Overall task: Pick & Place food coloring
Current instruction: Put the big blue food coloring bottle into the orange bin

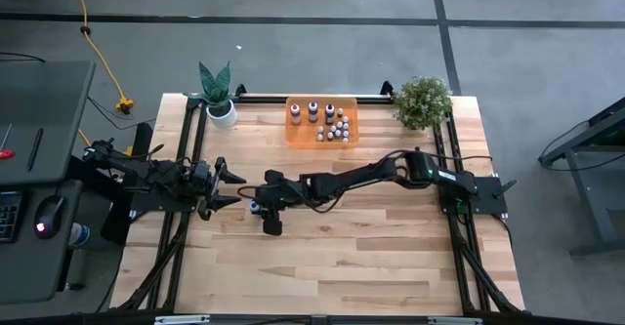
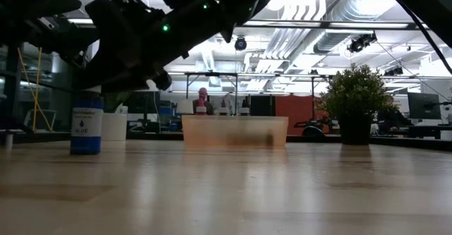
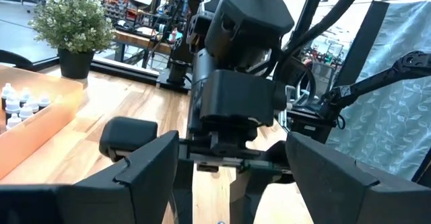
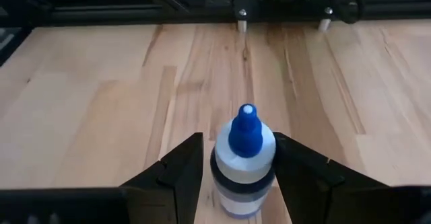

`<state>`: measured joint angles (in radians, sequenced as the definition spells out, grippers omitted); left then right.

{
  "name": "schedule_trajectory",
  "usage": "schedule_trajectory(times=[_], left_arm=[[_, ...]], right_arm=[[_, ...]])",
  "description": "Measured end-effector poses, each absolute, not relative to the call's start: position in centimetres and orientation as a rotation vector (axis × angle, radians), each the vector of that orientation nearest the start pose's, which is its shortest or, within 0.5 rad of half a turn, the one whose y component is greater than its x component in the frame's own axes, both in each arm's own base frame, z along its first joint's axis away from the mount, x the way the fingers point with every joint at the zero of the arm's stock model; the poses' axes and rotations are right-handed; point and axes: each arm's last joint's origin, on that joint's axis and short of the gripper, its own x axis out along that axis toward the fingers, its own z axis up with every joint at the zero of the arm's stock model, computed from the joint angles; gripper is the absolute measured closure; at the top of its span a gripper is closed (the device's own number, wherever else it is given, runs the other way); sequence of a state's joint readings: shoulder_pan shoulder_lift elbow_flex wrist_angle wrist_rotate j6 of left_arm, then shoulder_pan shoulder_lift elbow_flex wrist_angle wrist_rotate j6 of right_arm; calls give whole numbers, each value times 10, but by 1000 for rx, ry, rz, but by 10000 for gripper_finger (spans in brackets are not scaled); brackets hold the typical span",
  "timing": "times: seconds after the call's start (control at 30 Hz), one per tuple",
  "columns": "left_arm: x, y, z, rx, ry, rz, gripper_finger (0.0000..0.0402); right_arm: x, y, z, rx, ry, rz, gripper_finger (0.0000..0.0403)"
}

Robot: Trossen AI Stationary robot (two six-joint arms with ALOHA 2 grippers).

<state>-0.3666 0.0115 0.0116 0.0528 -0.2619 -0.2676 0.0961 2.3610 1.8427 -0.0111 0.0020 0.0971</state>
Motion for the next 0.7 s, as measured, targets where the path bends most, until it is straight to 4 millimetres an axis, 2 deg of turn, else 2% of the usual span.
schedule_trajectory(times=[0.53, 0.7], left_arm=[[93, -28, 172, -284, -36, -111, 130], [93, -28, 172, -284, -36, -111, 130]], right_arm=[[533, 51, 171, 89, 502, 64, 239], [533, 51, 171, 90, 503, 65, 258]])
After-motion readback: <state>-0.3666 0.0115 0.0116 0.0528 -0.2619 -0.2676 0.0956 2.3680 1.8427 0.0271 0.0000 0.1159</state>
